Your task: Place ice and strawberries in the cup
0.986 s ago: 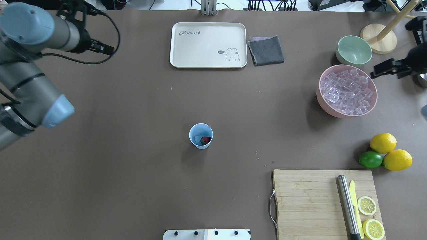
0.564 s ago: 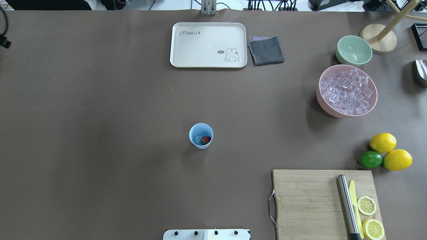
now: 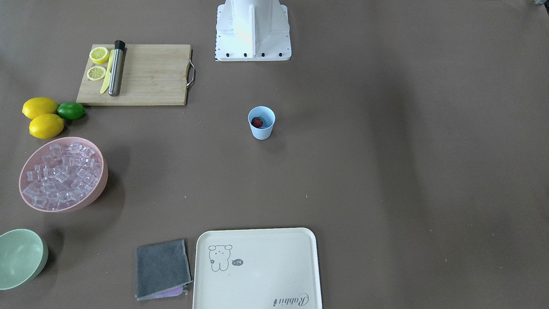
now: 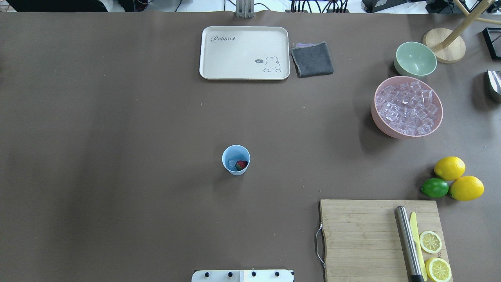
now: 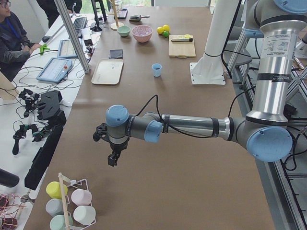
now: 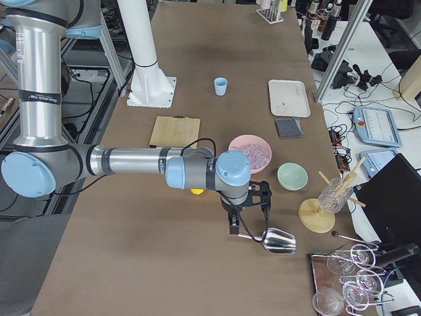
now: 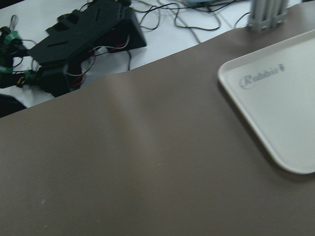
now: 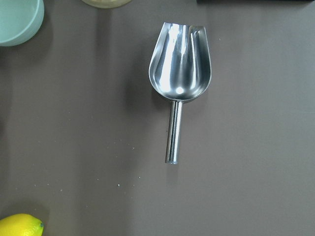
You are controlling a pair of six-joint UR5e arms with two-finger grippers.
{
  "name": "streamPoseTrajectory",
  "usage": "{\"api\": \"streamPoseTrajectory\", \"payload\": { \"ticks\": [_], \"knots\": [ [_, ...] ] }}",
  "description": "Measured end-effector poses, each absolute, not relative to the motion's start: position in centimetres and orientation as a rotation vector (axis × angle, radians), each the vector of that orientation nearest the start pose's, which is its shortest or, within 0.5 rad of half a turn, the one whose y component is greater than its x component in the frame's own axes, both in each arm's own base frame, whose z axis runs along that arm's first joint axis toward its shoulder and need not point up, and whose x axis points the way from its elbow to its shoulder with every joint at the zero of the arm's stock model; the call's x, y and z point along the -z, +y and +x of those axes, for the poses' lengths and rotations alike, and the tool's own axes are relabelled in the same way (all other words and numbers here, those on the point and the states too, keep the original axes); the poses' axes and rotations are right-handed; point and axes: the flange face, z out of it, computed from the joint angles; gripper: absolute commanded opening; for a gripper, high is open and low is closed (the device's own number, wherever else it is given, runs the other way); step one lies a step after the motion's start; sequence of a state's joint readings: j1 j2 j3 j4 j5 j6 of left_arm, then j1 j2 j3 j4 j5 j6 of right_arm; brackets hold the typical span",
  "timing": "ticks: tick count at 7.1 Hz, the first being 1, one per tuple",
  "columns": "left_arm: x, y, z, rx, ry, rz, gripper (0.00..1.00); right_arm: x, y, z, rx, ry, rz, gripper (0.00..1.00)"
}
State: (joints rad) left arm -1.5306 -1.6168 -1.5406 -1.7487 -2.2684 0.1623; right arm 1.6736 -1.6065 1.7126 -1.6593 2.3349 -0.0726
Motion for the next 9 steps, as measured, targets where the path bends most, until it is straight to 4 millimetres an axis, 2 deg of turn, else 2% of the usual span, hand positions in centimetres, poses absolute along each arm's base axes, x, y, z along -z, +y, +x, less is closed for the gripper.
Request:
{"api": "streamPoseTrajectory", "payload": {
  "ticks": [2,5,7,9],
  "knots": [
    [-64.4,-52.5,-5.0,-0.246,0.685,0.212,0.98,-58.2,-48.6,10.9,-0.015,-0.708,0.046,1.00],
    [-65.3,-52.5,-5.8,-0.233,0.679,0.219,0.98,-57.9,-49.1,9.9,-0.002,-0.704,0.021,1.00],
    [-64.3,-52.8,-7.7,-0.204,0.672,0.260,0.98,-57.9,-49.2,9.4,0.007,-0.702,0.018,1.00],
    [-61.8,-52.8,-8.3,-0.182,0.675,0.258,0.98,-57.9,-49.1,9.3,0.008,-0.703,0.017,1.00]
  ]
}}
